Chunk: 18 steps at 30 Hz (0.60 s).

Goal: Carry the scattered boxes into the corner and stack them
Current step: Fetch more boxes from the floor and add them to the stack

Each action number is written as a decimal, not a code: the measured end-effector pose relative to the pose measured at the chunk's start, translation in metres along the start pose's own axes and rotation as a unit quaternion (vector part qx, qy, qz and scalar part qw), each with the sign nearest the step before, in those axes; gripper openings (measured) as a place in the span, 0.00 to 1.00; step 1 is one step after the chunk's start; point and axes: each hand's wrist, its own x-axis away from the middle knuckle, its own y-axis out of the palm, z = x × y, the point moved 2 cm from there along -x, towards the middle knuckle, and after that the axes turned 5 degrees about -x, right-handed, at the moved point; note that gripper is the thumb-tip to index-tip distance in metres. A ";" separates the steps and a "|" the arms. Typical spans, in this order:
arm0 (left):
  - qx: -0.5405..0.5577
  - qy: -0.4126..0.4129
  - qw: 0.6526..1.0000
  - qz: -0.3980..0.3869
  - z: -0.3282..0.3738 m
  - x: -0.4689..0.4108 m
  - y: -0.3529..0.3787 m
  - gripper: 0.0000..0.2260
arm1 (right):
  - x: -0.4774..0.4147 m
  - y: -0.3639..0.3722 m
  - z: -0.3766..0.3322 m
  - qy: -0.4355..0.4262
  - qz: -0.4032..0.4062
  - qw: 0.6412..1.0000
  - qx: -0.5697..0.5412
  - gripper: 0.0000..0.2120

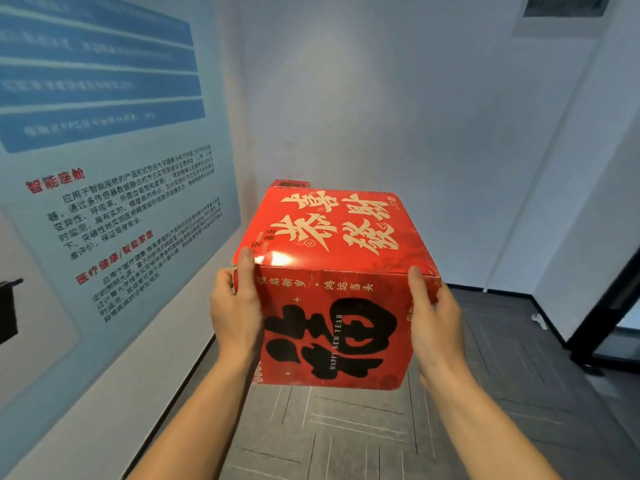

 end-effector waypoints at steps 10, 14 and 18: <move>0.026 -0.030 0.997 -0.059 -0.033 -0.202 0.105 0.18 | -0.166 0.126 0.012 0.004 0.022 1.000 0.011 0.23; 0.016 -0.041 0.997 -0.064 -0.055 -0.271 0.146 0.19 | -0.236 0.171 0.030 0.010 0.023 1.000 0.015 0.26; -0.010 -0.056 0.996 -0.063 -0.093 -0.341 0.200 0.19 | -0.318 0.211 0.066 0.029 0.022 0.999 0.017 0.29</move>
